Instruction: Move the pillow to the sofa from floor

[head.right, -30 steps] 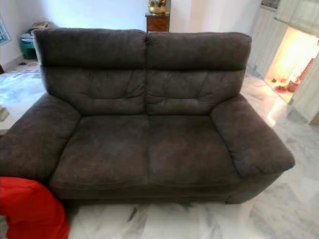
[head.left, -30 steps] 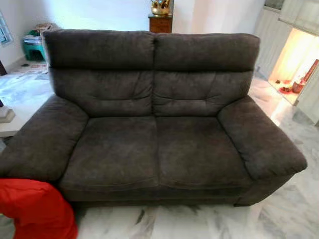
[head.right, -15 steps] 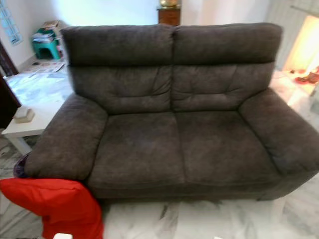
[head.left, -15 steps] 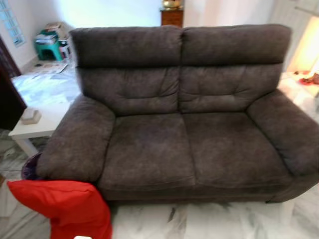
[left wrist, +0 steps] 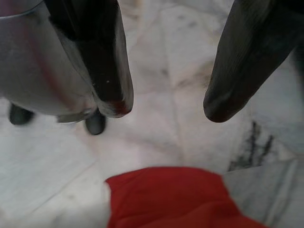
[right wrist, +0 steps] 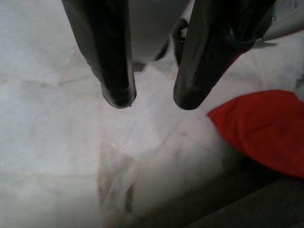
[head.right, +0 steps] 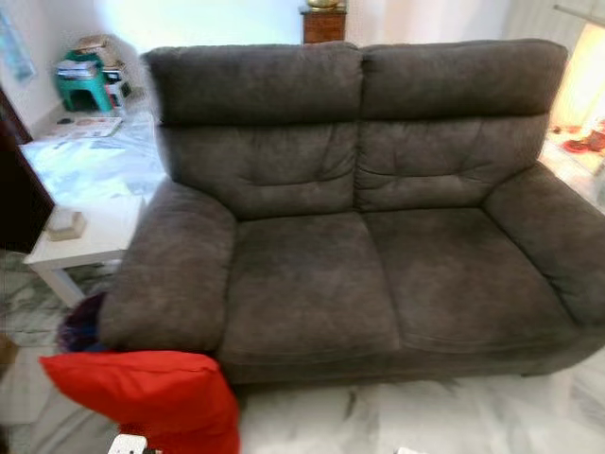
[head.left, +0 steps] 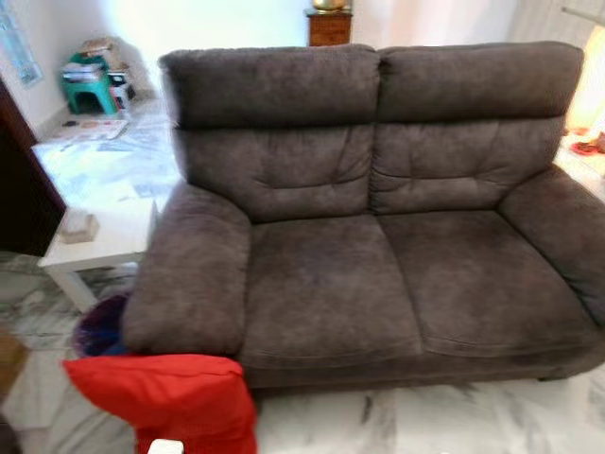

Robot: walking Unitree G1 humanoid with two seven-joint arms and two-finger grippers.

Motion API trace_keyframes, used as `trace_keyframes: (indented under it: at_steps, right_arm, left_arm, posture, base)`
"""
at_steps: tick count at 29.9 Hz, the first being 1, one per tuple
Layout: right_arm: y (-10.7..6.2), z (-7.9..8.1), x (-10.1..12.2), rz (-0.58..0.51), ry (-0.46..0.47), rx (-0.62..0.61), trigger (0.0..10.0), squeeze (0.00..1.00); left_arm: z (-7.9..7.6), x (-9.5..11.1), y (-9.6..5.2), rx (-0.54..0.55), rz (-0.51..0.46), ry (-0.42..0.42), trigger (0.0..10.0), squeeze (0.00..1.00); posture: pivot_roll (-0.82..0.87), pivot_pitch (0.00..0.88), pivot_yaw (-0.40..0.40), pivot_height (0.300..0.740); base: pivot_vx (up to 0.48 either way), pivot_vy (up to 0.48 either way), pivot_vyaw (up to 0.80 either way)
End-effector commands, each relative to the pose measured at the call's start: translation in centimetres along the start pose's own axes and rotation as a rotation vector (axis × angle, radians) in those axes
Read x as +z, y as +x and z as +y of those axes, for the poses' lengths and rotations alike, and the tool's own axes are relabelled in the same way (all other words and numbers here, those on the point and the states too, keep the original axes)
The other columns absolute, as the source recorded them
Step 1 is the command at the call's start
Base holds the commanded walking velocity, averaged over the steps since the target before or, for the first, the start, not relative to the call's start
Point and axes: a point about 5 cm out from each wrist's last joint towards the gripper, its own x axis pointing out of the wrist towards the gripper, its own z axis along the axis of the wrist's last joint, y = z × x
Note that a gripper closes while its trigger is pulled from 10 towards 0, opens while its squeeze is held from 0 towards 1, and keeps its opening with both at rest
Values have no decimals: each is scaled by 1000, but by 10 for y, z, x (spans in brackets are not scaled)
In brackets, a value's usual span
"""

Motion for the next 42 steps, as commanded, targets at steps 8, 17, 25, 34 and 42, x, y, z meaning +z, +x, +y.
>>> trace_keyframes:
  at_steps: [8,17,25,34,42]
  right_arm:
    - [-2,-5,-6,17,10,-13,10000,0]
    - [-2,-6,-3,1,-4,-11,10000,0]
    - [-2,-4,-5,-9,-21,-4,10000,0]
    - [-3,1,-9,-21,-7,16,10000,0]
    - [-3,4,-10,-33,2,42,10000,0]
  left_arm:
    - [-1,-3,0,-2,4,-1,10000,0]
    - [-5,-2,0,-14,-3,-8,10000,0]
    - [-3,-3,0,-11,2,1,10000,0]
    - [2,0,0,-6,-12,2,10000,0]
    - [-5,5,1,-15,-27,6,10000,0]
  posture:
    - [20,38,67,740]
    - [18,43,70,740]
    - [18,45,69,740]
    - [16,36,69,740]
    - [9,22,70,740]
  base:
    - [0,99,0]
    - [0,0,0]
    - [0,0,600]
    - [0,0,800]
    - [0,0,800]
